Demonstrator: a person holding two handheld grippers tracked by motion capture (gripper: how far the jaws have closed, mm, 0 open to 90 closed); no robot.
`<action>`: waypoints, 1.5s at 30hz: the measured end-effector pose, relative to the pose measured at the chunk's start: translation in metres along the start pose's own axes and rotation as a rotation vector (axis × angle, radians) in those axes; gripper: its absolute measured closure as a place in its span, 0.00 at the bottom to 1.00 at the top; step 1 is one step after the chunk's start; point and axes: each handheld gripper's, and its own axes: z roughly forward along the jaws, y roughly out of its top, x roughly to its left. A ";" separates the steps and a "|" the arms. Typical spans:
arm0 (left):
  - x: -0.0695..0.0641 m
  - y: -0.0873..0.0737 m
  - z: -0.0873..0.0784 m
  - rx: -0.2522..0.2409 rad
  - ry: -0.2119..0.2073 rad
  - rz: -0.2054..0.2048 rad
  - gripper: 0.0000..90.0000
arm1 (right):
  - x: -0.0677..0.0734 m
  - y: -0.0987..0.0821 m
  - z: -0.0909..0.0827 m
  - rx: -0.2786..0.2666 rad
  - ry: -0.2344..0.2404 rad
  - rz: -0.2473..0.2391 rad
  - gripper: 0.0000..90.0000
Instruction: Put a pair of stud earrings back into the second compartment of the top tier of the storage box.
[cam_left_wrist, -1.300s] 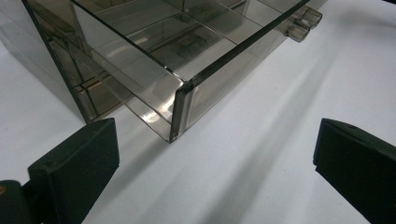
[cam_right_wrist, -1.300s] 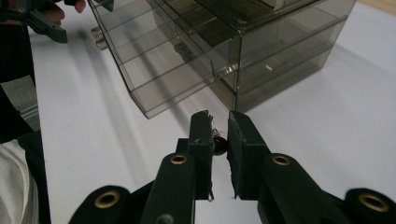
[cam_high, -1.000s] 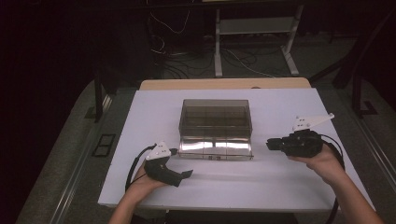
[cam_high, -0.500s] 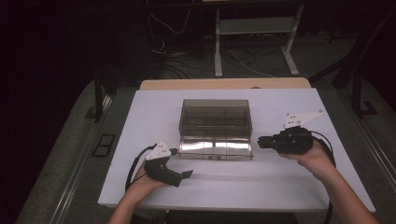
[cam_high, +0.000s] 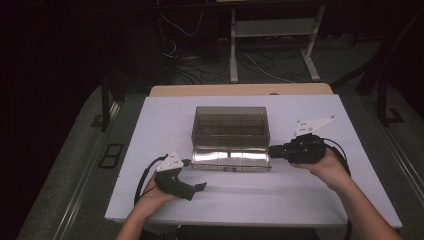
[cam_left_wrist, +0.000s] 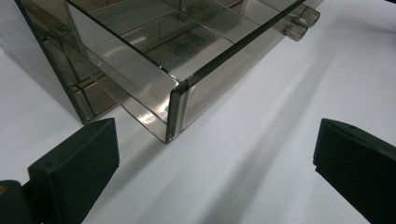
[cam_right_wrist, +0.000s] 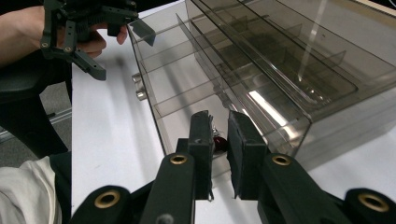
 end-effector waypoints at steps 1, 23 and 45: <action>0.000 0.000 0.000 0.000 0.000 0.001 0.00 | 0.000 0.001 0.001 -0.002 0.001 -0.002 0.88; -0.001 0.001 0.000 -0.001 -0.004 0.001 0.00 | 0.006 0.016 0.027 0.010 0.047 -0.027 0.88; -0.001 0.001 0.001 -0.006 -0.007 -0.004 0.00 | 0.016 0.032 0.058 0.033 0.092 -0.066 0.88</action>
